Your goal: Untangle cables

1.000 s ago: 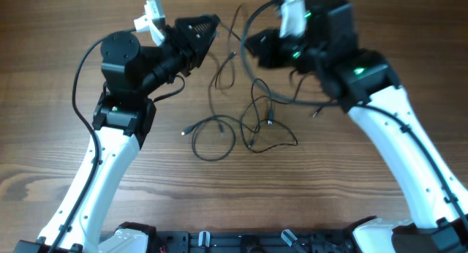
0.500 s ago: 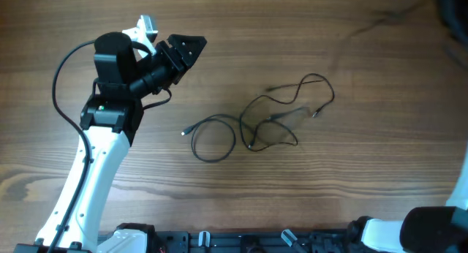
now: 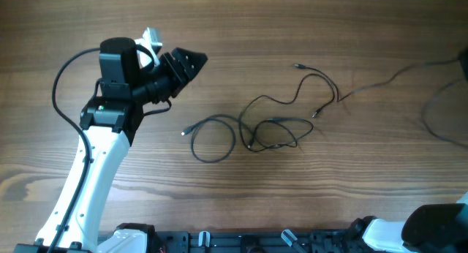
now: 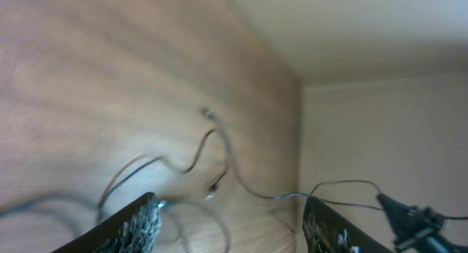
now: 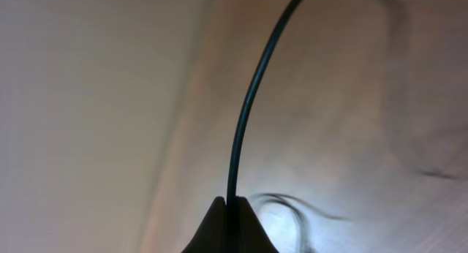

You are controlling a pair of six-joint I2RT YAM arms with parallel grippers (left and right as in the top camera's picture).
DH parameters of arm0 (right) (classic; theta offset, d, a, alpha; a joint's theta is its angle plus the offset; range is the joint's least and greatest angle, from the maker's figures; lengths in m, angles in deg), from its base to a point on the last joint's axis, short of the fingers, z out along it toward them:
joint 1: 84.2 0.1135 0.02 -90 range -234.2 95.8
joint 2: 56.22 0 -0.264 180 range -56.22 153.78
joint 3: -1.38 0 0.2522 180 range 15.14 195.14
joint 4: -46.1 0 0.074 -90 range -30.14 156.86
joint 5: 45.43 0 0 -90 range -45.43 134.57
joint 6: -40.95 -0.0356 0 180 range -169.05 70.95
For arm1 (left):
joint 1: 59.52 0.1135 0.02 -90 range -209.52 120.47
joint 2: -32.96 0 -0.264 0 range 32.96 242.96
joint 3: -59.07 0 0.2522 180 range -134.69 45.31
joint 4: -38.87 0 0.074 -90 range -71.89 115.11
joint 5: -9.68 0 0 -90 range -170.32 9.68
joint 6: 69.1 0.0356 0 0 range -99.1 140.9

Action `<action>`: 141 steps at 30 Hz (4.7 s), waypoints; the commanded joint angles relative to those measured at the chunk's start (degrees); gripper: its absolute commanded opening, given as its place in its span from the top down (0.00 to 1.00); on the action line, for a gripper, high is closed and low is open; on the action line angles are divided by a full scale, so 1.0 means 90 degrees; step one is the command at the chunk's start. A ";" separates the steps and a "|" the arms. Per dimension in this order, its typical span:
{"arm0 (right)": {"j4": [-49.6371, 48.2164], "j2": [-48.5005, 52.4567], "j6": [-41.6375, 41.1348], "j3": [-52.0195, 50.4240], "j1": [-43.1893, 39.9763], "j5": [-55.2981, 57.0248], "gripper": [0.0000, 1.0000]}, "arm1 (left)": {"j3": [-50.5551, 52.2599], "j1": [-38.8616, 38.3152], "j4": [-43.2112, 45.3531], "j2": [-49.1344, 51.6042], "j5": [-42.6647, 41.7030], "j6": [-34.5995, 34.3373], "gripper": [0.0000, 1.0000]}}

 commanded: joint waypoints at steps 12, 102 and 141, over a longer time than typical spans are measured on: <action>0.0656 0.0046 0.2183 -0.0180 0.0231 -0.0151 0.09 | -0.0019 0.0022 -0.1634 0.0002 0.0823 0.1137 0.36; -0.1812 -0.0668 0.1498 -0.2897 0.1836 0.1214 0.12 | -0.0019 0.0022 -0.2166 0.0002 0.0950 0.1467 0.35; -0.4182 0.0068 0.0559 -0.4289 0.6475 -0.0947 0.95 | -0.0019 0.0022 -0.3077 0.0002 0.1877 0.1462 0.27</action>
